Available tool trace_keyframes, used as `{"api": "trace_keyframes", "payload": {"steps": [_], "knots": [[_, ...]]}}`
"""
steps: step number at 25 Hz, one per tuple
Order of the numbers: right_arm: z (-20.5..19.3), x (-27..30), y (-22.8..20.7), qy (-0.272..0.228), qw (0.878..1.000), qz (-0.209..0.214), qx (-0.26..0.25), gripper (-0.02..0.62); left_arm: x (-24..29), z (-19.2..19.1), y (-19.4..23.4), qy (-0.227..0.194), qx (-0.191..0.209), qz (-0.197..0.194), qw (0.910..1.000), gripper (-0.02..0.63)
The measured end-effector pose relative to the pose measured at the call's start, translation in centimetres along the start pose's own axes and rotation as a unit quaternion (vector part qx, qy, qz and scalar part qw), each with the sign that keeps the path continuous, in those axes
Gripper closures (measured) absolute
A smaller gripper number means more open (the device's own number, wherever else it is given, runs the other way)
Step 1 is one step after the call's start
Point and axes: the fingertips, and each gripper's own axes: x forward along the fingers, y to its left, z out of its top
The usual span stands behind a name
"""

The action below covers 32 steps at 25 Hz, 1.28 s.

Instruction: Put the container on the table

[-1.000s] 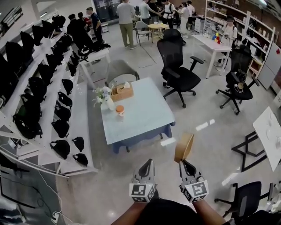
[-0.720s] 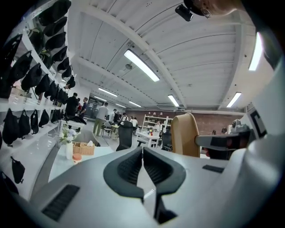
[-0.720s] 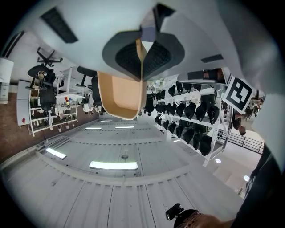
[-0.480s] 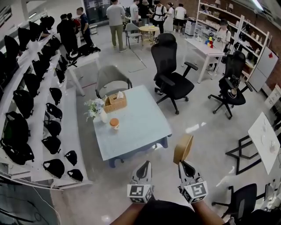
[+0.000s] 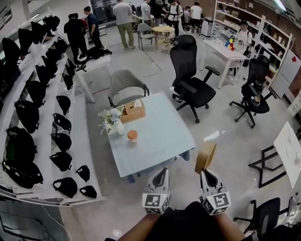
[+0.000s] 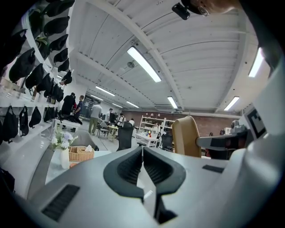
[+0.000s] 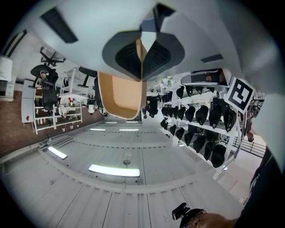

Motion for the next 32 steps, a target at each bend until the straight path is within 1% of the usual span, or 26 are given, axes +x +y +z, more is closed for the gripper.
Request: {"api": "trace_keyframes", "payload": {"steps": [8, 11, 14, 17, 21, 25, 27, 29, 31, 32], "knots": [[0.5, 4.2, 2.4, 0.005, 0.999, 0.035, -0.002, 0.588, 1.0, -0.4, 3.3, -0.006, -0.005, 0.02, 0.9998, 0.592], [0.0, 5.5, 3.2, 0.014, 0.998, 0.06, -0.002, 0.588, 0.8, -0.9, 4.4, 0.0, -0.003, 0.034, 0.9994, 0.592], [-1.2, 7.7, 3.1, 0.022, 0.996, 0.086, -0.002, 0.588, 1.6, -1.0, 6.2, -0.002, -0.008, 0.056, 0.9984, 0.593], [-1.4, 10.5, 1.8, 0.025, 0.994, 0.102, 0.0, 0.588, 3.6, -1.0, 7.5, 0.001, -0.01, 0.076, 0.997, 0.594], [-1.5, 15.2, -0.8, 0.031, 0.993, 0.116, 0.01, 0.588, 7.8, -0.8, 9.4, 0.011, -0.009, 0.096, 0.9952, 0.592], [-1.6, 19.4, -3.6, 0.036, 0.991, 0.128, 0.019, 0.588, 12.1, 0.2, 10.6, 0.016, 0.002, 0.106, 0.9942, 0.594], [-2.0, 21.6, -5.2, 0.038, 0.991, 0.127, 0.024, 0.588, 14.3, 0.2, 11.4, 0.023, 0.01, 0.111, 0.9935, 0.594], [-2.1, 23.6, -7.1, 0.04, 0.991, 0.127, 0.034, 0.588, 16.5, -0.1, 11.8, 0.033, 0.01, 0.114, 0.9929, 0.593], [-2.2, 25.4, -8.7, 0.044, 0.989, 0.133, 0.039, 0.588, 18.5, -0.2, 12.0, 0.038, 0.013, 0.114, 0.9926, 0.594], [-2.5, 26.3, -9.3, 0.049, 0.988, 0.138, 0.04, 0.588, 19.4, 0.0, 12.4, 0.04, 0.016, 0.123, 0.9915, 0.594]]}}
